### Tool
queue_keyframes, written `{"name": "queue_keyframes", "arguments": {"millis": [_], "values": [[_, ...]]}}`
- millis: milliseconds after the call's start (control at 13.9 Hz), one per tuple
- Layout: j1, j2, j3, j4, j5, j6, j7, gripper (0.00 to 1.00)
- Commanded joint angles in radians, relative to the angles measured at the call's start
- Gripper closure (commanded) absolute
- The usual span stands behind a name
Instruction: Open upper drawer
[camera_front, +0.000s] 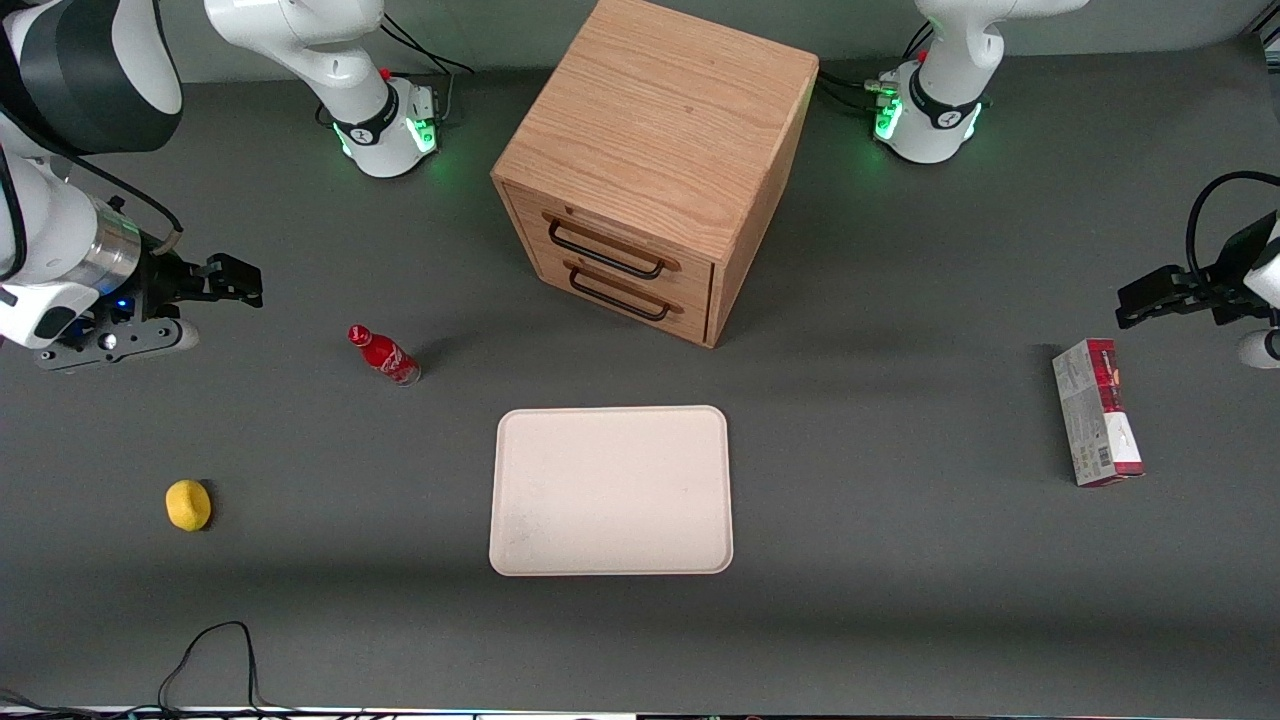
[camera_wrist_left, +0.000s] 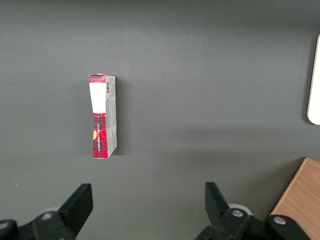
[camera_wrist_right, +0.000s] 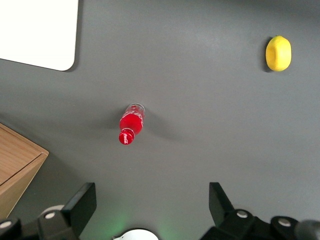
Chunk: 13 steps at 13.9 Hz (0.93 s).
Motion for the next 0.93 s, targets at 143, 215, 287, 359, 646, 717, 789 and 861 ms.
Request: {"name": "queue_keyframes", "arguments": {"millis": [143, 215, 287, 359, 646, 717, 789, 861], "values": [[0.001, 0.011, -0.024, 0.033, 0.058, -0.032, 0.014, 0.0], [0.001, 0.012, -0.026, 0.031, 0.058, -0.032, 0.011, 0.0], [0.001, 0.012, -0.026, 0.034, 0.057, -0.032, 0.009, 0.0], [0.004, 0.012, -0.024, 0.034, 0.057, -0.032, 0.009, 0.0], [0.004, 0.017, -0.021, 0.037, 0.057, -0.03, 0.009, 0.0], [0.004, 0.02, -0.02, 0.043, 0.058, -0.03, 0.012, 0.0], [0.005, 0.038, -0.018, 0.055, 0.058, -0.03, 0.012, 0.0], [0.008, 0.051, -0.018, 0.066, 0.06, -0.032, 0.012, 0.0]]}}
